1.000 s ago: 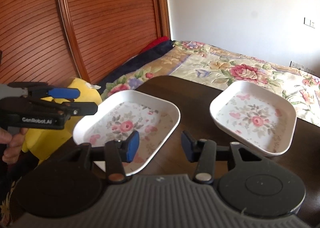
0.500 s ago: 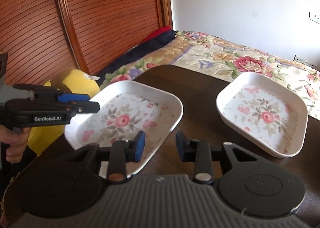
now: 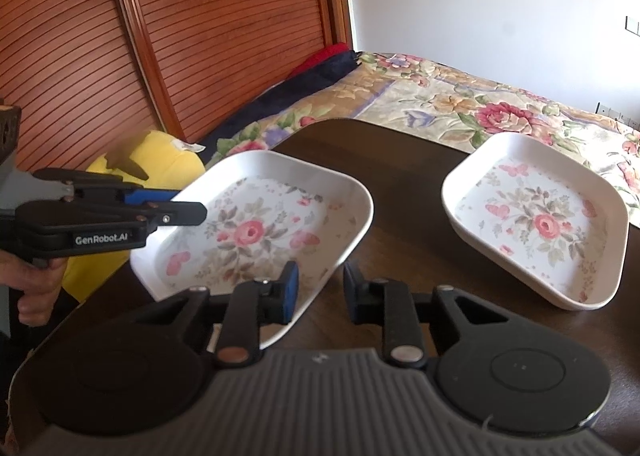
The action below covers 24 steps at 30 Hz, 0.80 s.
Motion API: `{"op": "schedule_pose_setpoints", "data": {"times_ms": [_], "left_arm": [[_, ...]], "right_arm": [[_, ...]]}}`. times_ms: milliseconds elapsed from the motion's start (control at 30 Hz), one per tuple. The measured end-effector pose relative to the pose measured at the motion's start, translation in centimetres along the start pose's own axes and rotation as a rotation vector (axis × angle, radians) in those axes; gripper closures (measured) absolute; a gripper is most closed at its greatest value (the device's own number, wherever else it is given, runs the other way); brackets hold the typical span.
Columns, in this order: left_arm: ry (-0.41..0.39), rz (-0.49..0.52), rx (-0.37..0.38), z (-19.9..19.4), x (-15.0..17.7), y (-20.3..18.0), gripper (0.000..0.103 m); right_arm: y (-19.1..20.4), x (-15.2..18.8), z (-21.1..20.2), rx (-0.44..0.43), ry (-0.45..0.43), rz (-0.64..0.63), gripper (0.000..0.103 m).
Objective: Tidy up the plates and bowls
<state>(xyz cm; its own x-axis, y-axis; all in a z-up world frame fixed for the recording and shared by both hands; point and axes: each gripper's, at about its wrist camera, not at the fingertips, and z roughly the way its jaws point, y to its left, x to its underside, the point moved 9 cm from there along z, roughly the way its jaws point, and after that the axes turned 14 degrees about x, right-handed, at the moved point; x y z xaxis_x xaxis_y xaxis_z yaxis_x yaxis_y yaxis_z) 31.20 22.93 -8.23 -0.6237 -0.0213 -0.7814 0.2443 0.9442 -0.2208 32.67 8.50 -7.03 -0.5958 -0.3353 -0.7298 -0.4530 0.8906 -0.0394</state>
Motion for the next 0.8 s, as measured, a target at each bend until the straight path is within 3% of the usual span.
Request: {"op": "schedule_pose_setpoints", "data": {"times_ms": [333, 433, 800], "left_arm": [[-0.002, 0.006, -0.007, -0.1, 0.0, 0.0, 0.08], [-0.003, 0.006, -0.008, -0.1, 0.0, -0.1, 0.086], [-0.01, -0.021, -0.004, -1.0, -0.1, -0.8, 0.086]], "right_arm": [[0.0, 0.3, 0.2, -0.007, 0.008, -0.003, 0.081], [0.1, 0.2, 0.3, -0.006, 0.008, -0.004, 0.082], [-0.3, 0.3, 0.0, -0.004, 0.008, 0.007, 0.083]]}}
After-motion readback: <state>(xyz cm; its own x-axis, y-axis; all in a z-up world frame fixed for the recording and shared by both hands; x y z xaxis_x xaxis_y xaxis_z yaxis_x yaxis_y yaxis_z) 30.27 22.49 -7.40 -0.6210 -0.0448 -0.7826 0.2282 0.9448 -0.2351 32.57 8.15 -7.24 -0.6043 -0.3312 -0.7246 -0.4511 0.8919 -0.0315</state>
